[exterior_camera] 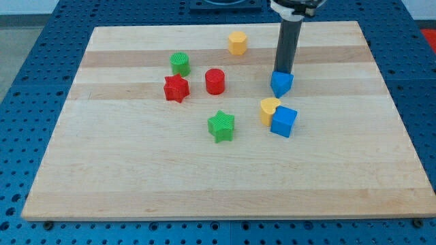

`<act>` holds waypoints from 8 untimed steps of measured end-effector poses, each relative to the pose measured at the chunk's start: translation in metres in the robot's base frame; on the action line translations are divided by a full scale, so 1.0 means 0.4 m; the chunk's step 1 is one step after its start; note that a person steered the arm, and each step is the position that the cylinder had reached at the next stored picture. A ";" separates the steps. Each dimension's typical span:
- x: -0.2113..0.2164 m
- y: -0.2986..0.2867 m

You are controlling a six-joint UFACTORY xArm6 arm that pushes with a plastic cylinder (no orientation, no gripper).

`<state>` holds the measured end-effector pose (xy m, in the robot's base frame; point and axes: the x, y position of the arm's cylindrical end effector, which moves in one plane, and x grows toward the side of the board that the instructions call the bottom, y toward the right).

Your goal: Push the blue triangle top right to the yellow heart

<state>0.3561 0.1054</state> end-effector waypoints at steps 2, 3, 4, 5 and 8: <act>0.026 0.000; 0.028 -0.005; 0.030 -0.005; 0.037 -0.005; 0.044 -0.005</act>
